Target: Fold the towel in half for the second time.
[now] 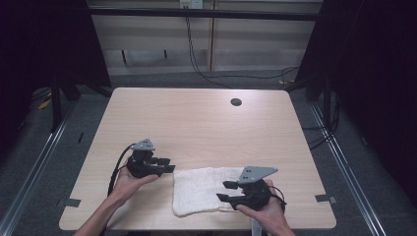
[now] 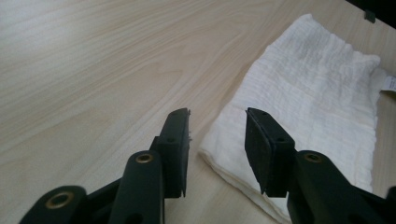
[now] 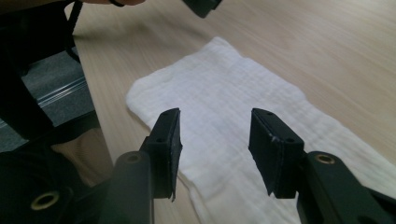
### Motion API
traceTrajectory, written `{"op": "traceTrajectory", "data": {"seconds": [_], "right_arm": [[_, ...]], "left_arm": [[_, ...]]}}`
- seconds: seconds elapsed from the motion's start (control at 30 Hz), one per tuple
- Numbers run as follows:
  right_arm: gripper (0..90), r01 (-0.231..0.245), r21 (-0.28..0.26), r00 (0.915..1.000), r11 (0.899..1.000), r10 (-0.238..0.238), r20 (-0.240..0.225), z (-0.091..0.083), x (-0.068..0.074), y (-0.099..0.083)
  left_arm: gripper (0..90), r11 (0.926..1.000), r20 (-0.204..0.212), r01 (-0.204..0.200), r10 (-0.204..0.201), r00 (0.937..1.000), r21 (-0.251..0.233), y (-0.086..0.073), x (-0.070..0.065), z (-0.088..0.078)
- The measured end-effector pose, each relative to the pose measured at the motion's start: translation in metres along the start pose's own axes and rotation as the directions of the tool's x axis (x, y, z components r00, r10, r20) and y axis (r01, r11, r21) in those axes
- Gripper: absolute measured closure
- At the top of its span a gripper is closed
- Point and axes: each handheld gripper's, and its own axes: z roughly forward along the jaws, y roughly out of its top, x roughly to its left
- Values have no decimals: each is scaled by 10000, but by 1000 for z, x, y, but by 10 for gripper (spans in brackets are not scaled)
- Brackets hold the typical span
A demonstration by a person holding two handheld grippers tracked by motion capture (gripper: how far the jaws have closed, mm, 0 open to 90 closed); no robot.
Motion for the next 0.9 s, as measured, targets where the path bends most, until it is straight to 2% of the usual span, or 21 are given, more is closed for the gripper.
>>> {"op": "traceTrajectory", "data": {"seconds": [0.03, 0.07, 0.1, 0.17, 0.2, 0.3, 0.4, 0.43, 0.47, 0.53, 0.57, 0.63, 0.73, 0.8, 0.9], "right_arm": [[539, 43, 242, 9998, 9997, -38, -203, 12, 4, 4], [539, 43, 242, 9998, 9997, -38, -203, 12, 4, 4], [538, 75, 389, 9991, 9992, -59, -419, 17, 6, 5], [529, 158, 656, 9978, 9977, -115, -652, 31, 13, 8], [525, 196, 775, 9966, 9968, -133, -810, 36, 16, 10], [520, 585, 1105, 9920, 9922, -453, -1181, 49, 26, 15], [540, 770, 1195, 9871, 9898, -589, -1486, 61, 34, 21], [561, 929, 1094, 9859, 9896, -761, -1492, 67, 40, 26], [561, 929, 1094, 9859, 9896, -761, -1492, 67, 40, 26], [562, 989, 1084, 9853, 9892, -821, -1501, 73, 45, 30], [561, 1018, 1075, 9846, 9890, -847, -1530, 76, 47, 33], [561, 1078, 1060, 9821, 9885, -893, -1657, 83, 49, 36], [542, 1142, 1225, 9806, 9859, -920, -1732, 98, 47, 36], [517, 1013, 1492, 9794, 9836, -722, -1888, 108, 46, 35], [507, 1006, 1465, 9780, 9841, -708, -1965, 116, 46, 32]], "left_arm": [[565, 9999, -11, -31, 31, 10000, 154, 0, 2, 2], [565, 9999, 23, 32, -32, 10000, 163, -1, 3, 3], [566, 9998, 175, 177, -179, 9997, 110, -4, 5, 5], [610, 9997, 151, 97, -100, 9998, 229, -9, 3, 8], [599, 9995, 138, 57, -62, 9999, 317, -9, 1, 9], [560, 9998, 148, -80, 77, 9999, 184, -2, -3, 8], [542, 9989, -476, -311, 295, 9984, -341, 7, -6, 7], [533, 9988, -164, -235, 228, 9996, -428, 9, -5, 9], [529, 9988, -164, -235, 228, 9996, -428, 9, -5, 9], [529, 9983, -283, -521, 514, 9983, -271, 7, -6, 11], [529, 9985, -185, -484, 479, 9987, -254, 5, -7, 12], [521, 9982, -287, -582, 578, 9979, -133, 2, -6, 10], [503, 9990, -384, -376, 367, 9986, -228, -3, -3, 6], [490, 9993, -420, -302, 292, 9987, -213, -5, -1, 4], [482, 9995, -472, -271, 265, 9985, -136, -7, 1, 3]]}}
